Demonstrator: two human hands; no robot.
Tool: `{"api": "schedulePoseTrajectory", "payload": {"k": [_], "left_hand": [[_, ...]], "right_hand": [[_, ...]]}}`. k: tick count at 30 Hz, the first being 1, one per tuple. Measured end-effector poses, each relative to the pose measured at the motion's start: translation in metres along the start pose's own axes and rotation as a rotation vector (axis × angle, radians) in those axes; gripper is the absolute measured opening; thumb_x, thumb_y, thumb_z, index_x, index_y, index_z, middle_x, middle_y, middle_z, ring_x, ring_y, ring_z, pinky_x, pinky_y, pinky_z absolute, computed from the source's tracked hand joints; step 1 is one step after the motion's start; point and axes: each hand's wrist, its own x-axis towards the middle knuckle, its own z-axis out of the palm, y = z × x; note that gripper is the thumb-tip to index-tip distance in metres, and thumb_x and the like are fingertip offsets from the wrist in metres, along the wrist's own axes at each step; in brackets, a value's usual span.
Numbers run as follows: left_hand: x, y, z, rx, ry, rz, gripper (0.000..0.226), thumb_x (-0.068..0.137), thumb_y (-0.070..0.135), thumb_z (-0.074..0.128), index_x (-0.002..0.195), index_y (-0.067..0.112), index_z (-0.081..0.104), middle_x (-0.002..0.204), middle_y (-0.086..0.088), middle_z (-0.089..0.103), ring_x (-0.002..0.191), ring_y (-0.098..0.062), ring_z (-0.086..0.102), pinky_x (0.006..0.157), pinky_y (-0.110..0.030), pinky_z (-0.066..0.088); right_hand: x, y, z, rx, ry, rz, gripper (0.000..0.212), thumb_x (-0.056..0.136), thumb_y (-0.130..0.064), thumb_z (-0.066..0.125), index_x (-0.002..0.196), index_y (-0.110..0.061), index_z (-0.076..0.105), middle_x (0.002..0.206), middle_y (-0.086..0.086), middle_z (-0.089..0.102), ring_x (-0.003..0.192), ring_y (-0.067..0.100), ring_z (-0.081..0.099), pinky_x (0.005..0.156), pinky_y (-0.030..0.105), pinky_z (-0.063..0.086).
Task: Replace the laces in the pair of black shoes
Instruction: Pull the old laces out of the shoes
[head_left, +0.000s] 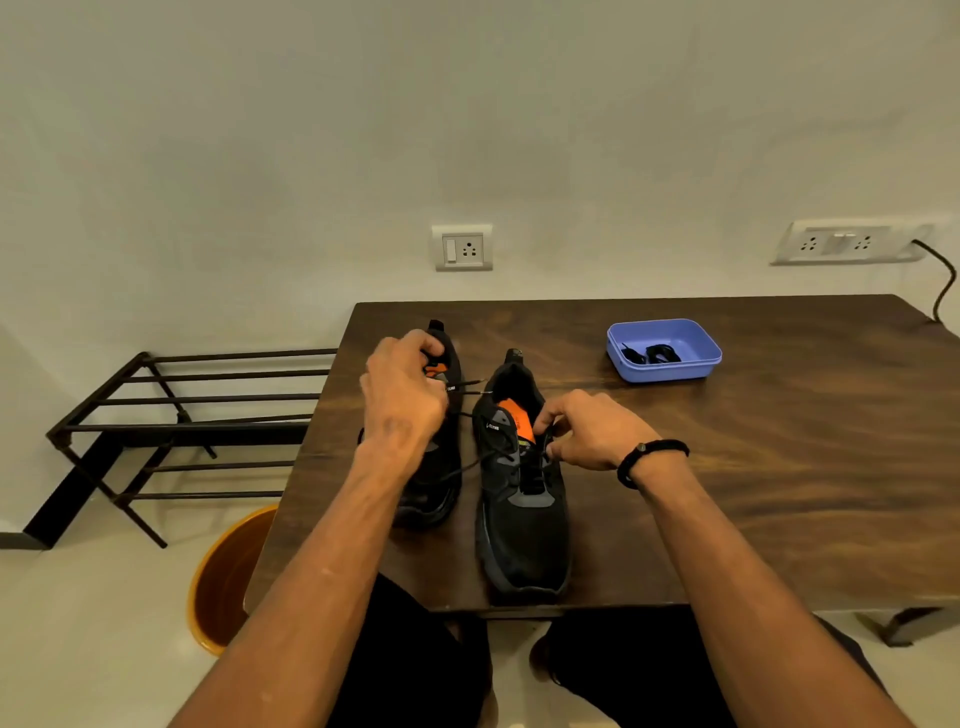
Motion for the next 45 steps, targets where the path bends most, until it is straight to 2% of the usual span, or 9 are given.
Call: {"api": "schedulePoseTrajectory", "payload": {"k": [4, 10, 12, 14, 20, 29, 32, 36, 45], "left_hand": [[-0.006, -0.005, -0.005, 0.157, -0.080, -0.044, 0.045, 0.086, 0.022, 0.080, 0.126, 0.029, 0.062, 0.127, -0.005, 0.052, 0.116, -0.025, 0.055, 0.103, -0.042, 0.049], [-0.015, 0.011, 0.011, 0.017, -0.504, 0.148, 0.027, 0.099, 0.020, 0.066, 0.125, 0.027, 0.069, 0.082, 0.009, 0.067, 0.075, -0.001, 0.062, 0.076, -0.013, 0.050], [-0.019, 0.015, 0.015, 0.051, -0.615, 0.234, 0.027, 0.102, 0.018, 0.061, 0.125, 0.027, 0.071, 0.087, 0.010, 0.066, 0.075, -0.002, 0.060, 0.075, -0.006, 0.043], [-0.020, 0.016, 0.018, 0.064, -0.666, 0.254, 0.023, 0.103, 0.021, 0.060, 0.120, 0.028, 0.073, 0.102, 0.006, 0.070, 0.090, -0.008, 0.063, 0.087, -0.019, 0.048], [-0.018, 0.015, 0.023, 0.125, -0.630, 0.217, 0.012, 0.091, 0.025, 0.075, 0.097, 0.032, 0.068, 0.082, 0.013, 0.061, 0.081, -0.011, 0.062, 0.075, -0.028, 0.049], [-0.019, 0.020, 0.028, 0.087, -0.637, 0.083, 0.020, 0.084, 0.028, 0.080, 0.077, 0.039, 0.066, 0.087, 0.010, 0.066, 0.088, -0.015, 0.069, 0.089, -0.041, 0.059], [-0.018, 0.015, 0.026, 0.002, -0.652, 0.022, 0.018, 0.085, 0.023, 0.081, 0.082, 0.036, 0.070, 0.086, 0.006, 0.069, 0.084, -0.013, 0.069, 0.087, -0.034, 0.059], [-0.017, 0.006, 0.019, -0.045, -0.675, 0.035, 0.019, 0.091, 0.011, 0.074, 0.098, 0.029, 0.073, 0.079, 0.006, 0.067, 0.069, -0.002, 0.061, 0.060, -0.009, 0.042], [-0.017, 0.007, 0.016, -0.049, -0.720, 0.045, 0.036, 0.086, 0.001, 0.072, 0.101, 0.034, 0.070, 0.082, 0.003, 0.076, 0.076, 0.001, 0.070, 0.071, -0.015, 0.049]], "right_hand": [[0.001, -0.004, 0.001, 0.033, -0.058, -0.023, 0.033, 0.094, -0.030, 0.074, 0.127, -0.029, 0.069, 0.118, -0.002, 0.065, 0.105, 0.016, 0.062, 0.085, 0.029, 0.046], [0.008, -0.024, 0.031, -0.068, 0.049, -0.008, 0.012, 0.094, -0.035, 0.072, 0.094, -0.023, 0.074, 0.098, 0.003, 0.070, 0.086, 0.021, 0.067, 0.075, 0.036, 0.058], [0.010, -0.026, 0.036, -0.093, 0.060, -0.007, 0.009, 0.095, -0.030, 0.068, 0.093, -0.021, 0.070, 0.094, 0.005, 0.068, 0.084, 0.025, 0.067, 0.077, 0.042, 0.061], [0.009, -0.026, 0.036, -0.117, 0.072, -0.005, 0.010, 0.095, -0.029, 0.064, 0.095, -0.019, 0.065, 0.093, 0.007, 0.067, 0.083, 0.028, 0.067, 0.075, 0.044, 0.061], [0.007, -0.031, 0.037, -0.110, 0.209, 0.011, 0.021, 0.083, -0.038, 0.074, 0.082, -0.023, 0.060, 0.089, 0.004, 0.067, 0.083, 0.027, 0.067, 0.070, 0.039, 0.058], [-0.004, -0.019, 0.028, 0.031, 0.393, 0.307, 0.032, 0.070, -0.039, 0.080, 0.077, -0.014, 0.060, 0.078, 0.006, 0.065, 0.076, 0.030, 0.065, 0.062, 0.036, 0.054], [-0.003, -0.021, 0.026, -0.022, 0.360, 0.165, 0.015, 0.074, -0.025, 0.076, 0.082, -0.019, 0.065, 0.084, 0.000, 0.065, 0.083, 0.026, 0.066, 0.069, 0.038, 0.057], [-0.001, -0.028, 0.031, -0.119, 0.301, -0.086, 0.023, 0.085, -0.026, 0.080, 0.107, -0.025, 0.072, 0.110, 0.001, 0.051, 0.091, 0.024, 0.062, 0.074, 0.037, 0.056], [0.001, -0.032, 0.045, -0.170, 0.304, -0.104, 0.017, 0.093, -0.024, 0.071, 0.101, -0.011, 0.063, 0.110, 0.006, 0.048, 0.089, 0.028, 0.060, 0.069, 0.039, 0.050]]}}
